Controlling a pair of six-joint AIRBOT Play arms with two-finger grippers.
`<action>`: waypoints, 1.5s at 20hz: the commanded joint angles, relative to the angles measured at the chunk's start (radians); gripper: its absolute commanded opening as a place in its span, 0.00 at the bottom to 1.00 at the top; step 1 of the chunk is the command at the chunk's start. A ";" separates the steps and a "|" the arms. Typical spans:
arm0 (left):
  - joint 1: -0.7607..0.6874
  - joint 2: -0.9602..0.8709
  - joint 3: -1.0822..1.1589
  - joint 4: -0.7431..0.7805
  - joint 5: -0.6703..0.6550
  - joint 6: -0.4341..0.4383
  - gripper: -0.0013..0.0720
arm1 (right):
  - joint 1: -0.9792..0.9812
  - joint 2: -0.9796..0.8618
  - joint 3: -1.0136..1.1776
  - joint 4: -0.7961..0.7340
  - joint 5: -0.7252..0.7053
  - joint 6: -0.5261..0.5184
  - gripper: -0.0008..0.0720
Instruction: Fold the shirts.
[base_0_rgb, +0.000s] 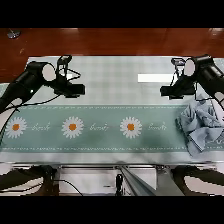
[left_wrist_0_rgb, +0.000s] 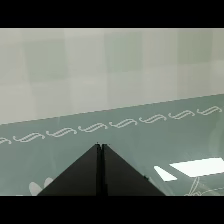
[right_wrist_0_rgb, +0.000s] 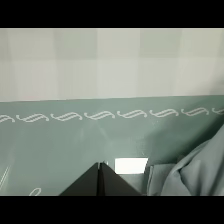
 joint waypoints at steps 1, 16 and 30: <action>0.000 -0.001 0.000 0.000 0.000 0.000 0.05 | 0.000 0.000 -0.001 0.000 0.000 0.000 0.04; 0.000 -0.001 0.000 0.000 0.001 0.000 0.05 | 0.000 0.000 0.000 0.001 -0.127 0.000 0.04; 0.101 0.043 0.177 0.217 -0.126 0.113 0.98 | -0.065 0.032 0.145 -0.390 -0.087 -0.015 0.87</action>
